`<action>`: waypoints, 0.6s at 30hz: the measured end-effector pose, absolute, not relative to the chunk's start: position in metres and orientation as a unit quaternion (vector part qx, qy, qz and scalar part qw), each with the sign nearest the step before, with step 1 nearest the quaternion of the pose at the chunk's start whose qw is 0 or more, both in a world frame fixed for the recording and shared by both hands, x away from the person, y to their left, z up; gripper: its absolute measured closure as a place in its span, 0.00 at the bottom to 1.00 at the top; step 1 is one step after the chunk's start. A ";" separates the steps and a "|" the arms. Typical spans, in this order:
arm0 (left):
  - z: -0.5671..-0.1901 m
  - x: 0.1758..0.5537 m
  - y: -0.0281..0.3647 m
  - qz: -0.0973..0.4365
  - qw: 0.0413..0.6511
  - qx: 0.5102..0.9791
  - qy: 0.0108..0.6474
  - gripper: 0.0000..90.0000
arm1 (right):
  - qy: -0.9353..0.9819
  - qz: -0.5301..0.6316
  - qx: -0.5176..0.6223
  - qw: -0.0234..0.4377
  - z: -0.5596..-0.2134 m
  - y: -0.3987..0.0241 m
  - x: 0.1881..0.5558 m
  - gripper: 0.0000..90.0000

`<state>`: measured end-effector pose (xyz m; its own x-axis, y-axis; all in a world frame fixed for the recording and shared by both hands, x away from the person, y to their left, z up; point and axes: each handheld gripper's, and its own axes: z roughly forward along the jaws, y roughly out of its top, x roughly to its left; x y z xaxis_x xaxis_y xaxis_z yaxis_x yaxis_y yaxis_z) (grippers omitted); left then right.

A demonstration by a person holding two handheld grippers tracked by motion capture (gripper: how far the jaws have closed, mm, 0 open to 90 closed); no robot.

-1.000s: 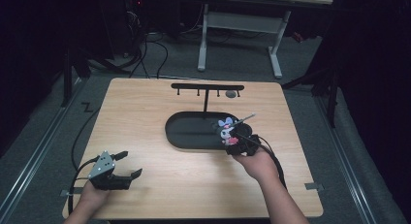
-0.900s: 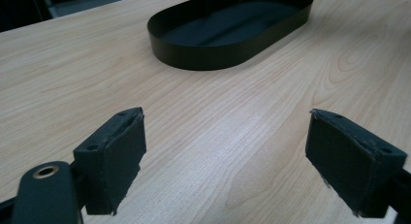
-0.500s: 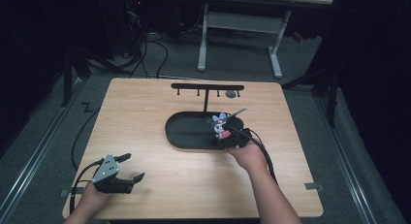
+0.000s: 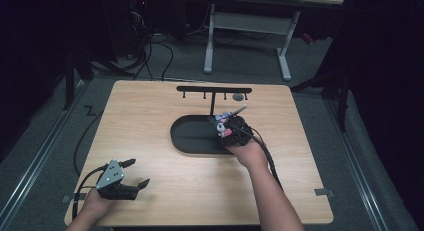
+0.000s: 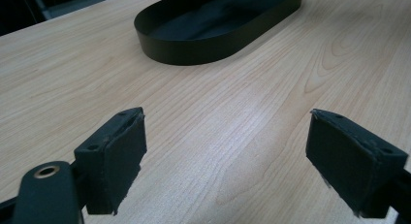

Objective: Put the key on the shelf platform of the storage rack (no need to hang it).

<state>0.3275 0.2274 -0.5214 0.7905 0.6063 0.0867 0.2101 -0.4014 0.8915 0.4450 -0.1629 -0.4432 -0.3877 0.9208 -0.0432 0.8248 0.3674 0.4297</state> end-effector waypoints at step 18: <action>-0.521 0.328 0.227 0.201 0.485 0.813 0.252 0.17 | 0.813 0.149 0.550 0.120 -0.466 -0.166 0.456 0.54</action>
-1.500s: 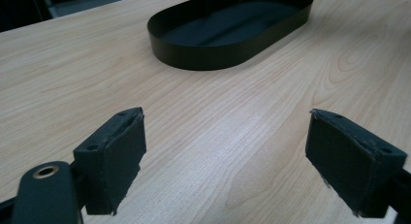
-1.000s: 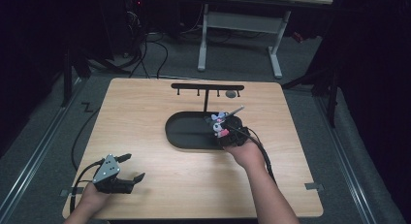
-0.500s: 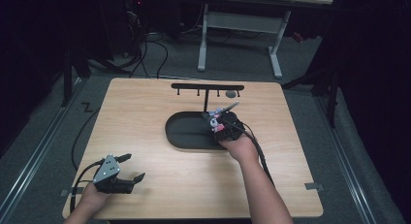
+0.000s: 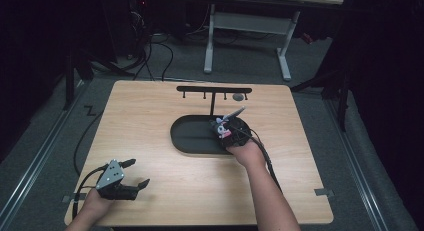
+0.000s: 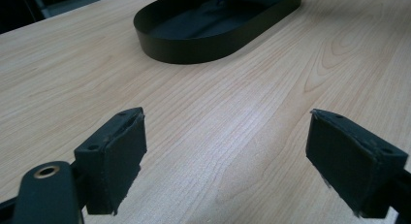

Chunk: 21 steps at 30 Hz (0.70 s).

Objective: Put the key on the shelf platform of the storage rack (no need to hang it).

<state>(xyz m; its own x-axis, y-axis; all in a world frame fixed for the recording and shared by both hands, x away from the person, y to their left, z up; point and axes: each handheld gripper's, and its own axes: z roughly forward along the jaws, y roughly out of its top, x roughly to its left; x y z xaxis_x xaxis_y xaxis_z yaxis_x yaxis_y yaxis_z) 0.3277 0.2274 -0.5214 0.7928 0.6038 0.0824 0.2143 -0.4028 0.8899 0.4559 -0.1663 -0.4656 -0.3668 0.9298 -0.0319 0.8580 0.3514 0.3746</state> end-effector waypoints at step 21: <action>-0.522 0.327 0.226 0.201 0.481 0.816 0.248 0.17 | 0.804 0.159 0.562 0.114 -0.476 -0.169 0.456 0.37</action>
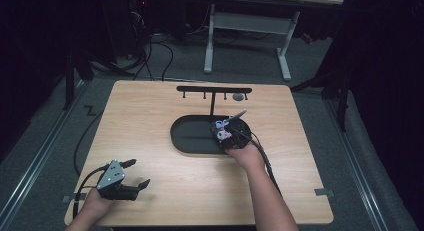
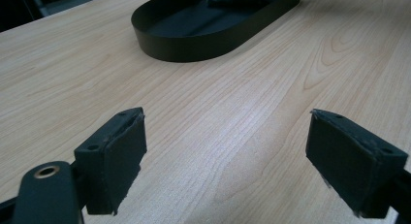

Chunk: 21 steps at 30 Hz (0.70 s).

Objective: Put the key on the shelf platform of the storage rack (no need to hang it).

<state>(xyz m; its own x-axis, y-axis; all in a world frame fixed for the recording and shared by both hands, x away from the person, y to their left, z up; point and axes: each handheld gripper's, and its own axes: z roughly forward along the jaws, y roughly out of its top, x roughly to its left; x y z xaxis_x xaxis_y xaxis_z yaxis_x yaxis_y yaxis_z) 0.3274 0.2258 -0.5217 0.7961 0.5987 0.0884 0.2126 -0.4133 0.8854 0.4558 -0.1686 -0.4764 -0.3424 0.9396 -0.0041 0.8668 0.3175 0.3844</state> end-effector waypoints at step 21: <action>-0.522 0.327 0.225 0.203 0.478 0.818 0.247 0.17 | 0.797 0.213 0.540 0.164 -0.452 -0.184 0.415 0.32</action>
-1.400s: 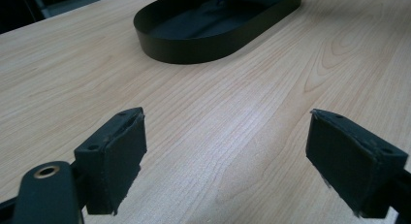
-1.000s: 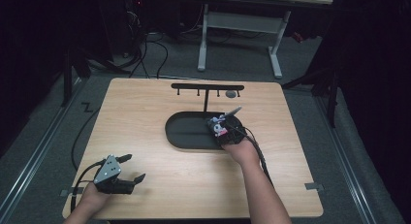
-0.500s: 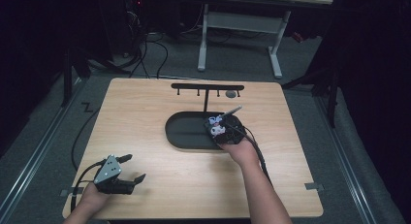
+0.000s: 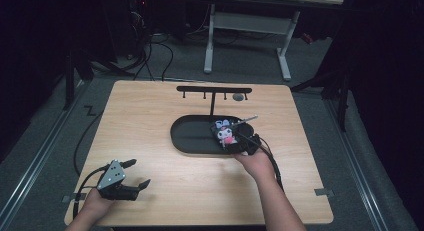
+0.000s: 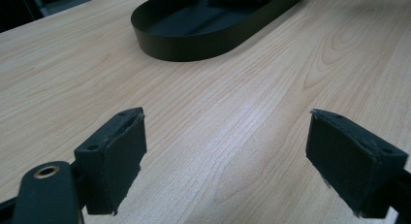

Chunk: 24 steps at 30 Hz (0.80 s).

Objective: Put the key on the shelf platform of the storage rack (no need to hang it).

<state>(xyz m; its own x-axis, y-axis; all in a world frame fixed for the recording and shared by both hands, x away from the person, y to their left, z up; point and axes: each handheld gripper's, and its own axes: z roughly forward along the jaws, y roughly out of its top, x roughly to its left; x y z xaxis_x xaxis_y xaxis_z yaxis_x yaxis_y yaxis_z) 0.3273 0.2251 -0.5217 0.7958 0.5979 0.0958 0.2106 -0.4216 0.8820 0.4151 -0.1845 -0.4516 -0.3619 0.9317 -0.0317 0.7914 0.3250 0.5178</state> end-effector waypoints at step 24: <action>-0.522 0.328 0.225 0.201 0.477 0.819 0.248 0.17 | 0.778 0.281 0.520 0.215 -0.475 -0.218 0.349 0.31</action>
<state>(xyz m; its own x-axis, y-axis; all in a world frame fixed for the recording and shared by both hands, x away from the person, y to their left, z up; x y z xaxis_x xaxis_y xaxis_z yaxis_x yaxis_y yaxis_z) 0.3280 0.2252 -0.5217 0.7960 0.5984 0.0915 0.2150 -0.4209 0.8813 0.3488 -0.2179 -0.4747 -0.3676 0.9290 -0.0419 0.6880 0.3020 0.6598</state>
